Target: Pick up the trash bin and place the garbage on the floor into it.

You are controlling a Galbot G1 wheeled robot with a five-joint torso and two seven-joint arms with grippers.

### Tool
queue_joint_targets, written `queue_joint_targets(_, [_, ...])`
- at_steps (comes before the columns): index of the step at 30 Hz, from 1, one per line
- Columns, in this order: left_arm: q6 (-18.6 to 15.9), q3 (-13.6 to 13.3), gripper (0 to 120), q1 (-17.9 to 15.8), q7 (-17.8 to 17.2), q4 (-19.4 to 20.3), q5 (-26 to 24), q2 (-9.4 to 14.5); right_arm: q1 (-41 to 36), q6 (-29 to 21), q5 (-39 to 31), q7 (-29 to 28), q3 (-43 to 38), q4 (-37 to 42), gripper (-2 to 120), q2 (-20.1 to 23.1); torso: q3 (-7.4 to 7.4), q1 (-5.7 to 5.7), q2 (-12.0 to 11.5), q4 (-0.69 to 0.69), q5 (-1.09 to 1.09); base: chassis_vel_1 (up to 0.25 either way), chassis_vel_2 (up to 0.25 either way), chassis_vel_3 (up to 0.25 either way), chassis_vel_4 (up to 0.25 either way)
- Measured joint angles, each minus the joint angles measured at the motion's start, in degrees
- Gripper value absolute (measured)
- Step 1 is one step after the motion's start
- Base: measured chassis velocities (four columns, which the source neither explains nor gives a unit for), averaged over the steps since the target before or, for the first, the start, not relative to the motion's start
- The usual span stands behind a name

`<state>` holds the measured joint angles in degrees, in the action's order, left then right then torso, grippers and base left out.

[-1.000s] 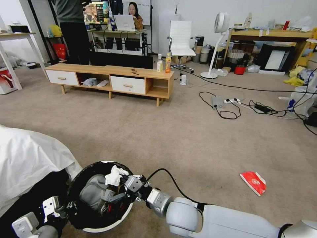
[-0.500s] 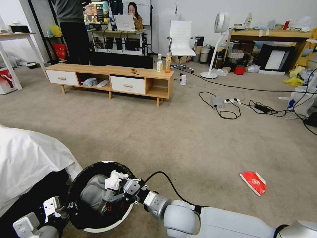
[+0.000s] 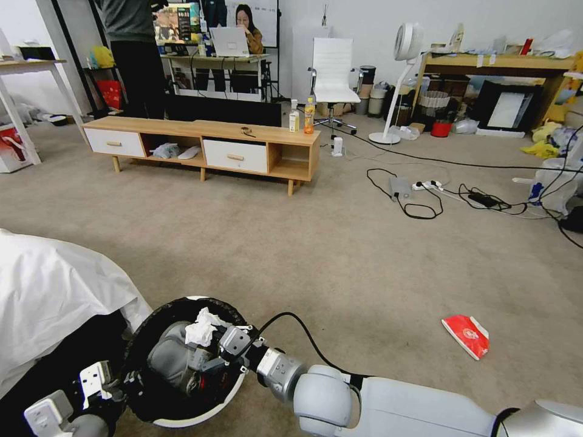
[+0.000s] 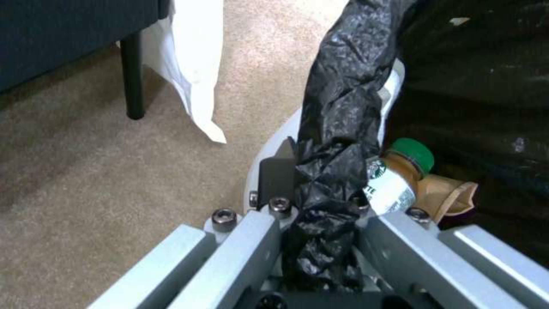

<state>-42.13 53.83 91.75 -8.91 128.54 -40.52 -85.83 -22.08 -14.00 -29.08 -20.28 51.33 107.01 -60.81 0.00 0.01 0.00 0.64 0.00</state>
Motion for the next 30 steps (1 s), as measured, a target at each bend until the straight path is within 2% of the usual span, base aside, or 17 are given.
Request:
queue_joint_targets(4, [0.0,0.0,1,0.0,0.0,-0.1,0.0,0.0,0.2,-0.1,-0.3,-0.2,0.0,0.1,1,-0.3,0.0,0.0,0.0,0.0,0.0,0.0,0.0,0.0,0.0])
queue_joint_targets(5, [0.0,0.1,1,0.0,0.0,-0.1,0.0,0.1,0.3,-0.3,-0.5,-0.3,0.0,0.2,8,-0.4,0.0,0.0,0.0,0.0,0.0,0.0,0.0,0.0,0.0])
queue_joint_targets(6, [0.0,0.1,1,0.0,0.0,-0.1,0.0,0.1,0.3,-0.3,-0.5,-0.3,0.0,0.2,8,-0.4,0.0,0.0,0.0,0.0,0.0,0.0,0.0,0.0,0.0])
queue_joint_targets(9, [0.0,0.2,1,-0.1,0.0,-0.2,-0.1,0.2,0.4,-0.8,-1.1,-0.5,-0.1,0.5,22,-0.6,0.0,0.0,0.0,0.0,0.0,0.0,0.0,0.0,0.0])
queue_joint_targets(10, [0.0,0.2,1,-0.1,0.0,-0.2,-0.1,0.2,0.4,-0.8,-1.1,-0.5,-0.1,0.5,22,-0.6,0.0,0.0,0.0,0.0,0.0,0.0,0.0,0.0,0.0])
queue_joint_targets(12, [0.0,0.2,1,-0.1,0.0,-0.2,-0.1,0.2,0.3,-1.1,-1.6,-0.9,0.0,0.9,34,-1.0,0.0,0.0,0.0,0.0,0.0,0.0,0.0,0.0,0.0])
queue_joint_targets(16, [0.0,0.2,1,-0.1,0.0,-0.3,-0.1,0.2,0.5,-1.4,-1.9,-1.0,0.0,1.2,44,-1.2,0.0,0.0,0.0,0.0,0.0,0.0,0.0,0.0,0.0])
queue_joint_targets(17, [0.0,0.2,1,-0.1,0.0,-0.3,-0.1,0.2,0.8,-1.4,-2.0,-1.0,-0.1,1.4,52,-1.2,0.0,0.0,0.0,0.0,0.0,0.0,0.0,0.0,0.0])
queue_joint_targets(18, [0.0,0.2,1,-0.1,0.0,-0.3,-0.1,0.2,0.8,-1.4,-2.0,-1.0,-0.1,1.4,52,-1.2,0.0,0.0,0.0,0.0,0.0,0.0,0.0,0.0,0.0])
queue_joint_targets(21, [0.0,0.2,1,-0.1,0.0,-0.3,-0.1,0.2,1.0,-1.7,-2.3,-1.1,-0.2,1.9,67,-1.3,0.0,0.0,0.0,0.0,0.0,0.0,0.0,0.0,0.0])
queue_joint_targets(22, [0.0,0.2,1,-0.1,0.0,-0.3,-0.1,0.2,1.0,-1.7,-2.3,-1.1,-0.2,1.9,67,-1.3,0.0,0.0,0.0,0.0,0.0,0.0,0.0,0.0,0.0])
queue_joint_targets(23, [0.0,0.2,1,-0.1,0.0,-0.3,-0.1,0.2,1.0,-1.7,-2.3,-1.2,-0.2,2.1,74,-1.4,0.0,0.0,0.0,0.0,0.0,0.0,0.0,0.0,0.0])
queue_joint_targets(25, [0.0,0.2,1,-0.1,0.0,-0.3,-0.1,0.2,1.0,-1.8,-2.3,-1.3,-0.3,2.2,77,-1.4,0.0,0.0,0.0,0.0,0.0,0.0,0.0,0.0,0.0])
queue_joint_targets(28, [0.0,0.2,1,-0.1,0.0,-0.3,-0.1,0.2,1.2,-2.1,-2.7,-1.4,-0.7,3.1,92,-1.3,0.0,0.0,0.0,0.0,0.0,0.0,0.0,0.0,0.0])
queue_joint_targets(29, [0.0,0.2,1,-0.1,0.0,-0.3,-0.1,0.2,1.2,-2.1,-2.7,-1.4,-0.7,3.1,92,-1.3,0.0,0.0,0.0,0.0,0.0,0.0,0.0,0.0,0.0])
queue_joint_targets(30, [0.0,0.2,1,0.0,0.0,-0.3,-0.1,0.2,1.3,-2.2,-2.9,-1.5,-1.1,3.6,98,-1.0,0.0,0.0,0.0,0.0,0.0,0.0,0.0,0.0,0.0])
